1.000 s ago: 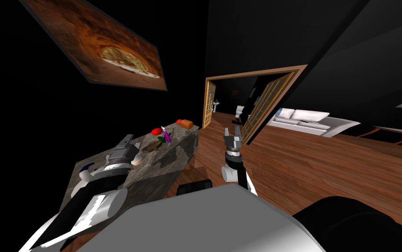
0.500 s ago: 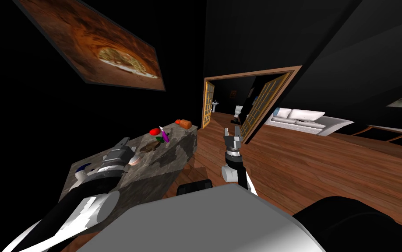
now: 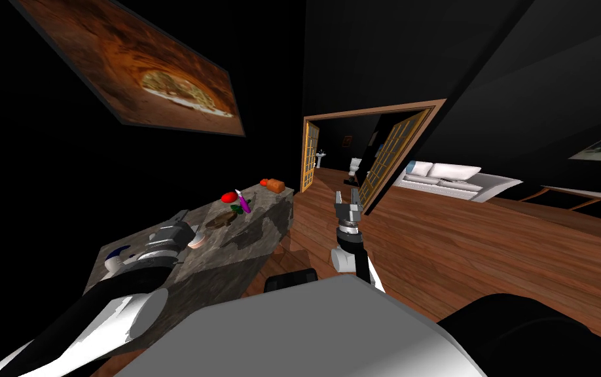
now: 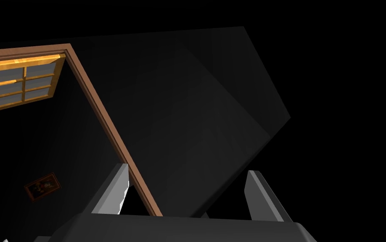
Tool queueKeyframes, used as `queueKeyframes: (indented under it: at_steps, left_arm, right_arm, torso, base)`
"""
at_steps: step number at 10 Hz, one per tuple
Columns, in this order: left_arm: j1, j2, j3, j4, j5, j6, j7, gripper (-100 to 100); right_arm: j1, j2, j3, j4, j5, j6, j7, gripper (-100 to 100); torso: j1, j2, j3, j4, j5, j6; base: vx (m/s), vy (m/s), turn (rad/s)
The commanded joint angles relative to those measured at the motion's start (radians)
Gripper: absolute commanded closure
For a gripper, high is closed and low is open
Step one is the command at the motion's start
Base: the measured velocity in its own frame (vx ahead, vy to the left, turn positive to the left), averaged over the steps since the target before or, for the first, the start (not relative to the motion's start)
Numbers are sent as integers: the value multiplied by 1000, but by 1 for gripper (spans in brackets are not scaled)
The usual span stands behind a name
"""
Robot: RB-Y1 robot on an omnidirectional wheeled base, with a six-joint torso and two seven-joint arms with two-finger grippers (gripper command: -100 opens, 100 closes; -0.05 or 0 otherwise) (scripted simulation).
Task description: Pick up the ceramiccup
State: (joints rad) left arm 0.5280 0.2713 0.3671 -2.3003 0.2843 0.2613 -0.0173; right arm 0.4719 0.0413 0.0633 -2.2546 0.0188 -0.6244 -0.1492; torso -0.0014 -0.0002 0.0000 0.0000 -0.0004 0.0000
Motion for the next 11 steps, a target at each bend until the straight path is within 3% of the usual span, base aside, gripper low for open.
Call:
queueKeyframes:
  at_steps: [1,6,11]
  left_arm:
    - [-6,0,3,3,0,29,1,-100]
    - [-7,20,55,19,46,165,37,-100]
    - [-8,34,78,29,75,293,60,-100]
  right_arm:
    - [0,0,0,0,0,0,0,0]
    - [0,0,0,0,0,0,0,0]
    - [0,0,0,0,0,0,0,0]
  torso:
    - [0,0,0,0,0,0]
    - [0,-1,0,0,0,0]
    - [1,-2,-1,0,0,0]
  base:
    - [2,-6,5]
    - [12,-23,-15]
    - [27,-20,-6]
